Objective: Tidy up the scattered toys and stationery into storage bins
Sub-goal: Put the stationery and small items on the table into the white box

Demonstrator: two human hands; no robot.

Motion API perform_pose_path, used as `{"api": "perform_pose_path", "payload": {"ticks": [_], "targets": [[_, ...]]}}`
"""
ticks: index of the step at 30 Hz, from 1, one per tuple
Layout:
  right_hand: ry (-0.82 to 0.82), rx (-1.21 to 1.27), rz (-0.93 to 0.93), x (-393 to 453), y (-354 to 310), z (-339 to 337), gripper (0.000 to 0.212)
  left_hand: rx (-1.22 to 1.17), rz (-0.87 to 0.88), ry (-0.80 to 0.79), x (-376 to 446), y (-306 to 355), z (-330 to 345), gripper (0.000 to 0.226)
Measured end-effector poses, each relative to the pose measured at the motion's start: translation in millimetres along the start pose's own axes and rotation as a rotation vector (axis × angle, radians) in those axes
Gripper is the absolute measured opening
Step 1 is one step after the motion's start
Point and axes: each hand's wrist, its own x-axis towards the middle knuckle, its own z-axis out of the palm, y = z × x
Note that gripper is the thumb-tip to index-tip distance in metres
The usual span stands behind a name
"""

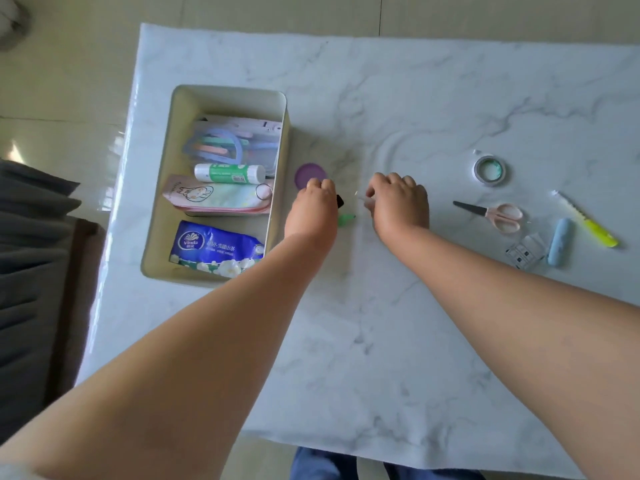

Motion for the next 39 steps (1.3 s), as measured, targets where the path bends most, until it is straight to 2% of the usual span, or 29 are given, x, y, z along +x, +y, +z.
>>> {"api": "perform_pose_path", "payload": {"ticks": [4, 12, 20, 27, 34, 39], "targets": [[0.075, 0.047, -0.054, 9, -35, -27, 0.009, -0.025, 0.021, 0.094, -5, -15, -38, 0.02], [0.187, 0.123, -0.158, 42, -139, -57, 0.015, -0.012, -0.117, 0.263, 13, -89, -104, 0.02], [0.169, 0.151, -0.063, 74, -185, -29, 0.019, -0.025, -0.086, 0.229, 47, -126, -105, 0.021], [0.228, 0.176, 0.08, 62, -144, -22, 0.022, -0.073, -0.006, 0.243, 48, -111, -89, 0.031], [0.136, 0.102, 0.185, 51, -86, -18, 0.03, -0.001, 0.182, 0.17, 50, -63, -77, 0.034], [0.074, 0.084, 0.218, 36, -66, -6, 0.023, 0.112, 0.31, 0.115, 50, -39, -54, 0.035]]}}
